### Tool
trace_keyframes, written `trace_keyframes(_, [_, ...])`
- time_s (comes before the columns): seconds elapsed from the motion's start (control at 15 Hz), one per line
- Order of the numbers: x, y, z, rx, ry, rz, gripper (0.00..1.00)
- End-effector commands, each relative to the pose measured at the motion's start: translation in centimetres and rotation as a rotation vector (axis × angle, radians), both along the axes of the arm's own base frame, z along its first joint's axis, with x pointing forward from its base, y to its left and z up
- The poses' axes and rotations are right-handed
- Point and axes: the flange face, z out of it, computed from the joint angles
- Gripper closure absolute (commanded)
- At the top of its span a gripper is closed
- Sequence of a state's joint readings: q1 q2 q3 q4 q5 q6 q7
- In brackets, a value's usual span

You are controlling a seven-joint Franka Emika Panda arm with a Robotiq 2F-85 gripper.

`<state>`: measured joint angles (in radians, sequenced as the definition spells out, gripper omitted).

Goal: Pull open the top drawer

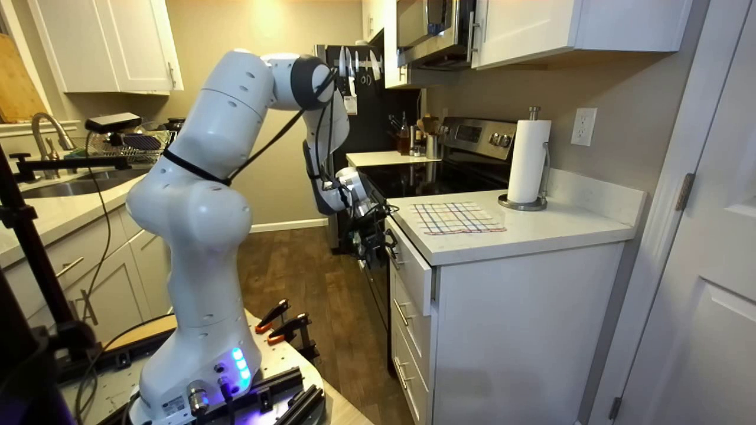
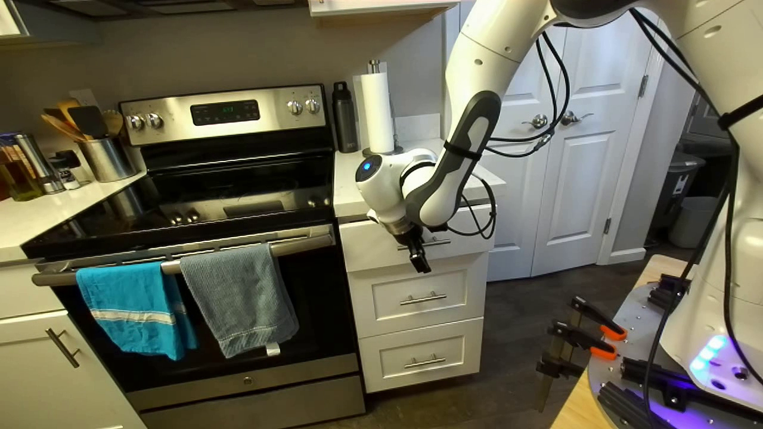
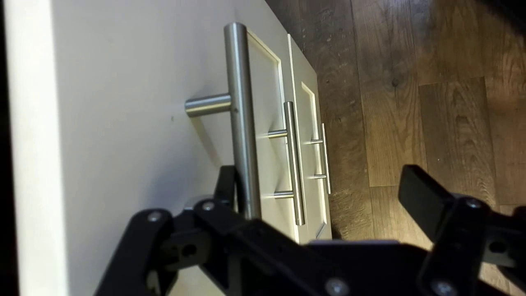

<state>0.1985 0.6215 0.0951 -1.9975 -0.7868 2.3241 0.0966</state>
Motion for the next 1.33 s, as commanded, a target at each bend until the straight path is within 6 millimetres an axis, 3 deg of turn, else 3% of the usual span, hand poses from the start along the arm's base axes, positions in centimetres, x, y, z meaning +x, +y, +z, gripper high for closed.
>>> trace_keyframes(0.0, [-5.5,1.8,-1.2,0.003,0.146,-0.005,0.0])
trace_keyframes(0.47, [-6.1,2.6,-0.7,0.039,0.229,0.004,0.0])
trace_keyframes(0.87, [-12.3,7.5,-1.6,-0.113,0.365,0.176,0.0])
trace_keyframes(0.93, [-12.8,8.3,-1.4,-0.092,0.374,0.21,0.0])
trace_keyframes(1.0, [-10.7,9.0,-0.3,-0.124,0.278,0.175,0.0])
trace_keyframes(1.13, [-12.4,10.1,-0.4,-0.137,0.296,0.203,0.0])
trace_keyframes(1.27, [-12.7,10.2,-0.4,-0.138,0.297,0.207,0.0])
